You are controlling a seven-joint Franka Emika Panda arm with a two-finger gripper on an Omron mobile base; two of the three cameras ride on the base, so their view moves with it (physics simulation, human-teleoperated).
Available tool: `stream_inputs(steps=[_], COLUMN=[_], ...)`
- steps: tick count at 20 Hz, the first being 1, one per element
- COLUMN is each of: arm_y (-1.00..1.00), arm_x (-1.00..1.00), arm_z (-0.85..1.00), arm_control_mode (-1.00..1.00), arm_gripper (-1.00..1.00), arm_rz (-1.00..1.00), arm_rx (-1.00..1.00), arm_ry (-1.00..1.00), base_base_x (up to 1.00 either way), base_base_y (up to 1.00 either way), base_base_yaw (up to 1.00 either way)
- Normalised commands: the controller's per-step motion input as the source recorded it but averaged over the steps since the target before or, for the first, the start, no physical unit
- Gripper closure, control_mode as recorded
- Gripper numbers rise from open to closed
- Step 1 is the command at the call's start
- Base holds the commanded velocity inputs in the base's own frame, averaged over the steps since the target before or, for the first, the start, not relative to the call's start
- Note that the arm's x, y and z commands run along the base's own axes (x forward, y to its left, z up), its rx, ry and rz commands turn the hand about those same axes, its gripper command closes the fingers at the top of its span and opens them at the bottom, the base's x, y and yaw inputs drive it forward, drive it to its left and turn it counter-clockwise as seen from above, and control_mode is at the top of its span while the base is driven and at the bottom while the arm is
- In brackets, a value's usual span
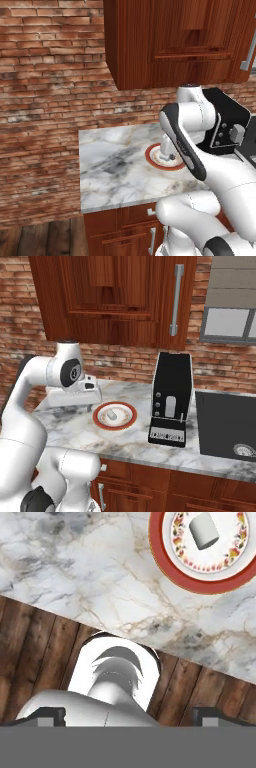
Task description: Pick up the marshmallow and place it in the cup of hot chocolate on the dining counter.
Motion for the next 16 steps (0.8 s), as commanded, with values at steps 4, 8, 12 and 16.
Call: stream_inputs(steps=[4, 8, 12, 16], arm_y=[-0.21, -0.27, -0.20, -0.11], arm_x=[0.28, 0.08, 0.15, 0.15], arm_z=[-0.13, -0.15, -0.21, -0.30], arm_control_mode=[-1.00, -1.00, -1.00, -1.00], arm_gripper=[-1.00, -1.00, -1.00, -1.00], arm_rz=[0.08, 0.09, 0.09, 0.06], arm_rx=[-0.02, -0.01, 0.00, 0.00], arm_ry=[0.00, 0.00, 0.00, 0.00], base_base_x=[0.00, 0.00, 0.00, 0.00], base_base_y=[0.00, 0.00, 0.00, 0.00], base_base_yaw=[0.00, 0.00, 0.00, 0.00])
